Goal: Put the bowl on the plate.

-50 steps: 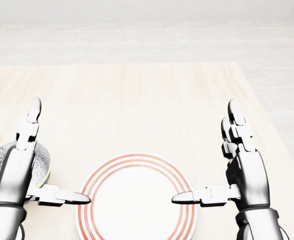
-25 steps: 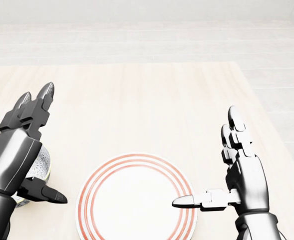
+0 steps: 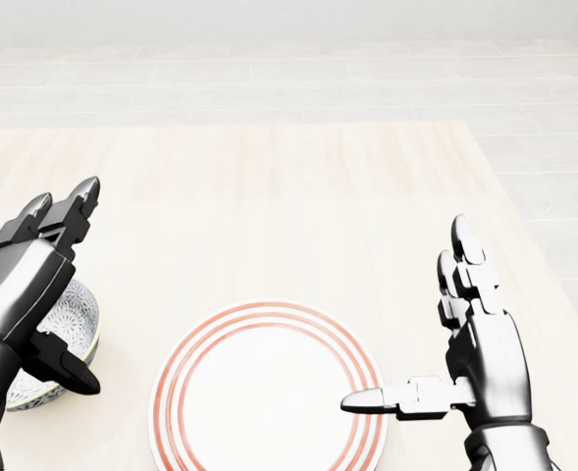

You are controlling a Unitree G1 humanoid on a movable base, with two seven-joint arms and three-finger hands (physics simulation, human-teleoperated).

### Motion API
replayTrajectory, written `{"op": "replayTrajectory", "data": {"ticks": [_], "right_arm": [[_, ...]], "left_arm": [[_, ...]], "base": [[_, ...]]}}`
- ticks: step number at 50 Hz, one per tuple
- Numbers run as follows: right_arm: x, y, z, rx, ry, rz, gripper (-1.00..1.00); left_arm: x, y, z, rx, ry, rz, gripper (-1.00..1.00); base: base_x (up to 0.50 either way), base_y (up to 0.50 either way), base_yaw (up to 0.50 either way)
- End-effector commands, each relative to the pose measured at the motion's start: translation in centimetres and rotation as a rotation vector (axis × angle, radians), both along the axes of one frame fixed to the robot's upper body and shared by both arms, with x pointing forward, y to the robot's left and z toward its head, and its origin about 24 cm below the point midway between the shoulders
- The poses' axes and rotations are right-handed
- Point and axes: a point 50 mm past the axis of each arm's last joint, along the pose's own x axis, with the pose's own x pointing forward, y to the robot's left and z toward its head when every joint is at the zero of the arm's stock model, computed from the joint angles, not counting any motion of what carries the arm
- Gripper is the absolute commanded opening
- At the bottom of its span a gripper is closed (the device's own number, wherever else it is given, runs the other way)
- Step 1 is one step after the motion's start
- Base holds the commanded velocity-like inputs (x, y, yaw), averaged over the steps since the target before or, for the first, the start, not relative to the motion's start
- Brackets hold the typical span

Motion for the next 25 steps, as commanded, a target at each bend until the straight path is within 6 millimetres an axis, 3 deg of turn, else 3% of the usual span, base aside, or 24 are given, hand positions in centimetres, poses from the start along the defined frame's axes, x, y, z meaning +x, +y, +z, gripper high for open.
{"op": "replayTrajectory", "data": {"ticks": [1,14,25], "right_arm": [[-0.1,0.0,0.0,-0.001,-0.001,-0.001,1.0],[-0.1,0.0,0.3,-0.005,-0.014,-0.002,1.0],[-0.2,-0.1,0.5,-0.006,-0.02,-0.007,1.0]], "left_arm": [[1.5,1.0,-2.1,-0.032,0.07,0.042,1.0],[2.8,1.5,-3.9,-0.036,0.114,0.068,1.0],[2.6,2.6,-4.7,-0.021,0.132,0.106,1.0]], "base": [[0.0,0.0,0.0],[0.0,0.0,0.0],[0.0,0.0,0.0]]}}
